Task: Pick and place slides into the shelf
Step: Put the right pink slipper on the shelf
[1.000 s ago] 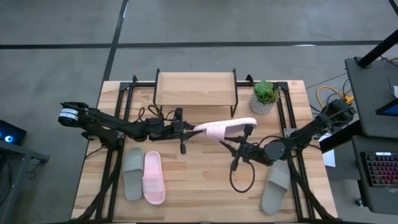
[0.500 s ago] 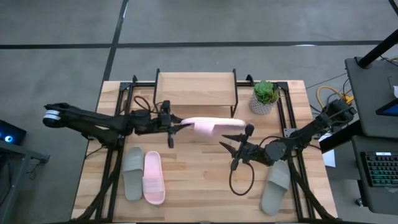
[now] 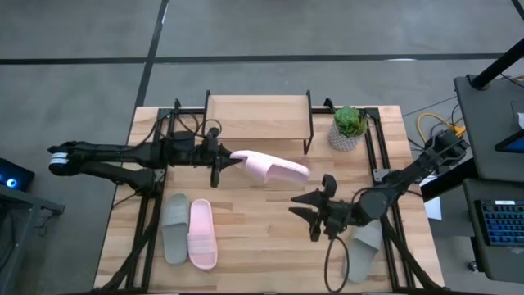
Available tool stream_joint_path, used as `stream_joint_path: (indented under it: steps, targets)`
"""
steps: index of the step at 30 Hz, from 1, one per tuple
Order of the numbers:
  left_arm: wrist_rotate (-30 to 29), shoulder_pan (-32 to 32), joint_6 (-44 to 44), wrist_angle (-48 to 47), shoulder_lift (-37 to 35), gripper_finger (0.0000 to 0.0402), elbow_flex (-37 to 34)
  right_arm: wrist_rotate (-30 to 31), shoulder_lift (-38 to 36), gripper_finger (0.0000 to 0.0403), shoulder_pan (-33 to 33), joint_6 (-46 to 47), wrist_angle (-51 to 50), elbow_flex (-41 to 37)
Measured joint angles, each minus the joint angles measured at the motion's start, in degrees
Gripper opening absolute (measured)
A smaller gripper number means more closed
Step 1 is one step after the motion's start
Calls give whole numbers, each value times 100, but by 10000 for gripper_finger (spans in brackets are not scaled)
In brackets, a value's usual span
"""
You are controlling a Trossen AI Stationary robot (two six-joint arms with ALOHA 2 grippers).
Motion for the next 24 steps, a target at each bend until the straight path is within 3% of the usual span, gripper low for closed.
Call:
stream_joint_path:
  steps: [6, 11, 14, 21, 24]
  targets:
    - [1202, 401, -647, -841, 84, 12, 275, 253, 45, 150, 125, -913, -64, 33]
    - [1880, 469, -675, -970, 78, 12, 290, 1127, 119, 181, 118, -1169, -582, 26]
    - [2039, 504, -800, -984, 64, 12, 290, 1687, 188, 197, 148, -1479, -744, 37]
    - [2037, 636, -796, -983, 60, 12, 290, 1800, 246, 215, 340, -1621, -816, 210]
    - [2467, 764, -560, -1069, 58, 12, 290, 1803, 247, 217, 549, -1969, -1151, 312]
